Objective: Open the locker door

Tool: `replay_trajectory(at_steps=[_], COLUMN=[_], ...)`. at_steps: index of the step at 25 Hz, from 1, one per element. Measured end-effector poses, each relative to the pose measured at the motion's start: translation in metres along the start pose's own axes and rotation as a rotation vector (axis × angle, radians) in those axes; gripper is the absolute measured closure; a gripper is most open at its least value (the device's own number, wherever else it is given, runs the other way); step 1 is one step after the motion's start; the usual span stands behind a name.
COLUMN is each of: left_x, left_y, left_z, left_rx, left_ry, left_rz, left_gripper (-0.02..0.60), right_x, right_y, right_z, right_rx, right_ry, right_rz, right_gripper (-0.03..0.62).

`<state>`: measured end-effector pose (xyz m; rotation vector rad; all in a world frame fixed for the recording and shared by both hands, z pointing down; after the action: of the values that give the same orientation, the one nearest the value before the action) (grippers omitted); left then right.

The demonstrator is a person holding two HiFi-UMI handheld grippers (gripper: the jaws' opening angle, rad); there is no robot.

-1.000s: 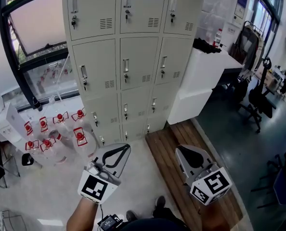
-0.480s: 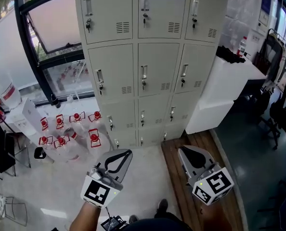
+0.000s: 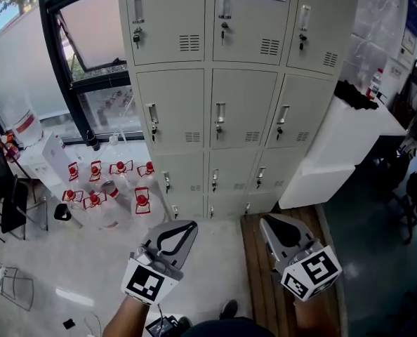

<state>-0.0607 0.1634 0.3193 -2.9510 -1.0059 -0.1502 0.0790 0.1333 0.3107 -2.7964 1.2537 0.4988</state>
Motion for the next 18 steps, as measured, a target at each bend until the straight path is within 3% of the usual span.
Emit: replay_trajectory(at_steps=[12,18], left_x=[0.017,0.026], left_y=[0.042,0.06], left_z=[0.003,0.002], left_rx=[-0.041,-0.052], left_ry=[0.042,0.055], left_rz=[0.066,0.063], left_gripper=[0.563,0.563], right_x=[0.045,0.067], right_y=[-0.005,-0.013], right_z=[-0.017,-0.027], right_rx=[0.043,0.054], right_ry=[0.011,0.019], right_rz=[0.068,0.058], right_gripper=[0.557,0.557])
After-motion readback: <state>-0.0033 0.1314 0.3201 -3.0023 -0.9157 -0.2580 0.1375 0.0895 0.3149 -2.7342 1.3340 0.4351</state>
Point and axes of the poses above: the fingertips, and each gripper's own axes: y forward along the fingers, x to its right, z out of its top, the point moved 1 cm from there along -y, backward along the fingers, and after that the axes turned 15 degrees about -y, right-handed, at the moved point
